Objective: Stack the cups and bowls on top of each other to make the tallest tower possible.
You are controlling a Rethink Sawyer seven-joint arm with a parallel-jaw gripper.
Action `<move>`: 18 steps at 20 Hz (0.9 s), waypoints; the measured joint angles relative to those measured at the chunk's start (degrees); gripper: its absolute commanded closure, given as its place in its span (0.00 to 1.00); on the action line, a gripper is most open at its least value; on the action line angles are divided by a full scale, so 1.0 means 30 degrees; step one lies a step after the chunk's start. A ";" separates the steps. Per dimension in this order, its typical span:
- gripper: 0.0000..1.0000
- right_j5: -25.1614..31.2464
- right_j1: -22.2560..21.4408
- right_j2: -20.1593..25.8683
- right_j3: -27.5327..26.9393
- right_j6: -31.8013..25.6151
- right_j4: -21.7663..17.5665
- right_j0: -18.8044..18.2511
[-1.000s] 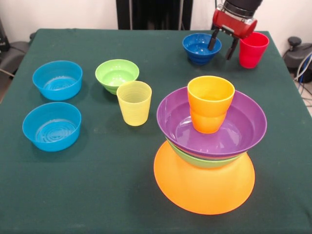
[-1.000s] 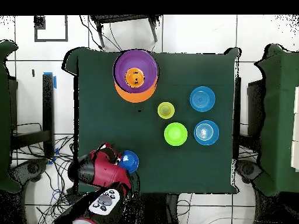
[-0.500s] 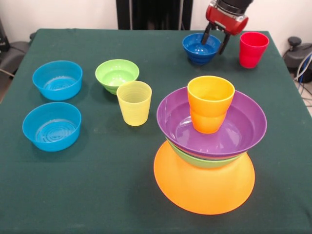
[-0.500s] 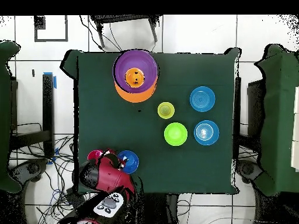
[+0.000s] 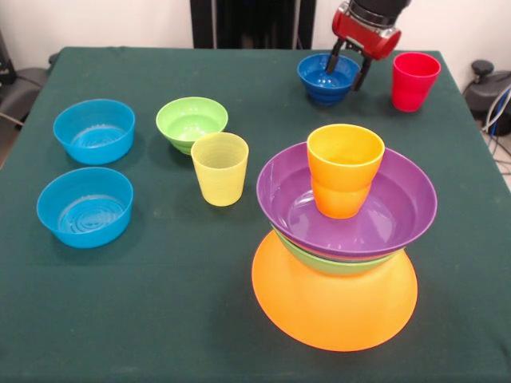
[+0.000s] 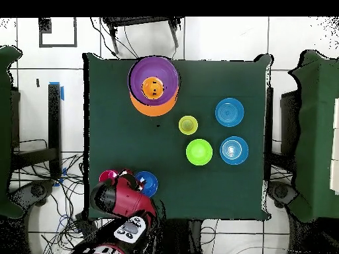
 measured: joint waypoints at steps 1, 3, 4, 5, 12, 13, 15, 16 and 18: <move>0.00 -0.0004 0.0023 0.0121 0.0003 0.0000 0.0000 -0.0091; 0.00 -0.0048 0.0063 0.0242 0.0003 0.0000 0.0000 -0.0146; 0.00 -0.0088 0.0104 0.0316 0.0003 0.0000 0.0000 -0.0164; 0.00 -0.0127 0.0141 0.0366 0.0006 0.0000 0.0000 -0.0162; 1.00 -0.0637 0.0428 0.0600 0.0097 0.0003 0.0000 -0.0154; 1.00 -0.0673 0.0430 0.0602 0.0105 0.0004 0.0000 -0.0152; 1.00 -0.0709 0.0416 0.0569 0.0135 0.0004 0.0000 -0.0085; 1.00 -0.0709 0.0414 0.0555 0.0140 0.0004 0.0000 -0.0059; 1.00 -0.0657 0.0363 0.0313 0.0146 0.0004 0.0000 0.0211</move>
